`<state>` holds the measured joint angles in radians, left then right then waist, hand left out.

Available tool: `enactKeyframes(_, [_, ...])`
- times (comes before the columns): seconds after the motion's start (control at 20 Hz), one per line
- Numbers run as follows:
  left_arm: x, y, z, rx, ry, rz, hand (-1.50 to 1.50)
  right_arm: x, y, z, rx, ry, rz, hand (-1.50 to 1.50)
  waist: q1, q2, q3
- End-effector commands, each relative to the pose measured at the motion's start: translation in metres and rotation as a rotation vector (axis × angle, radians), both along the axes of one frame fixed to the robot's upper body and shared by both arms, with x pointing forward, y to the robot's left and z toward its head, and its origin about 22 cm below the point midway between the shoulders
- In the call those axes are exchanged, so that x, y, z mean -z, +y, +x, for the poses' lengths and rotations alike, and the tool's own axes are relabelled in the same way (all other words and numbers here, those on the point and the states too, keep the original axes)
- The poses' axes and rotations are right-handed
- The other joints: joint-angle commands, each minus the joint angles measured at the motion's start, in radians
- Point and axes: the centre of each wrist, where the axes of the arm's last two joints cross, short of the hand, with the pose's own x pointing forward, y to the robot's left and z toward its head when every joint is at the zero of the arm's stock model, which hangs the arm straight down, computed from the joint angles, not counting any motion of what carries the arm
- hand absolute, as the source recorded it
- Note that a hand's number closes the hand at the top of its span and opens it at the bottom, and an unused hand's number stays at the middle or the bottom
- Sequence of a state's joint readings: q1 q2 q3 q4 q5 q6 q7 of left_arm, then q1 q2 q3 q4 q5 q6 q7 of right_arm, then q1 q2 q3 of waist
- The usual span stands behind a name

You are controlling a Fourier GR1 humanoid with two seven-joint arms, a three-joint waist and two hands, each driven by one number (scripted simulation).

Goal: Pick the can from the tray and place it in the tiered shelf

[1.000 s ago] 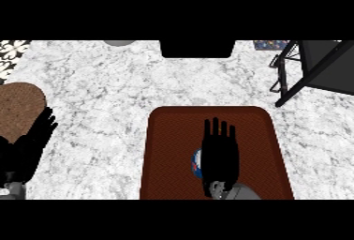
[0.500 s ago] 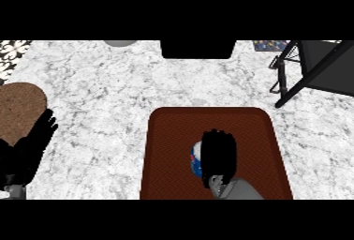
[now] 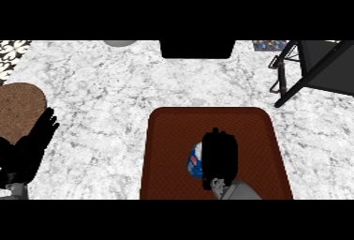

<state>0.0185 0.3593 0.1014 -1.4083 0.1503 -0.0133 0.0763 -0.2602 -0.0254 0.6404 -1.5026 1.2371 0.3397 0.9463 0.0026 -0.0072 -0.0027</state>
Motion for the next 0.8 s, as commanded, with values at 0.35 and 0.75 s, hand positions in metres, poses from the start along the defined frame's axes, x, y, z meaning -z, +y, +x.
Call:
enactKeyframes(0.35, [-0.007, 0.004, -0.002, -0.023, 0.003, 0.009, 0.0, -0.067, -0.108, -0.002, -0.167, -0.202, 0.143, 1.5, -0.02, 0.004, 0.005])
enactKeyframes(0.75, [-0.011, 0.006, -0.015, -0.003, 0.007, -0.003, 0.0, -0.135, -0.226, -0.01, -0.219, -0.296, 0.36, 1.5, -0.026, -0.001, 0.004])
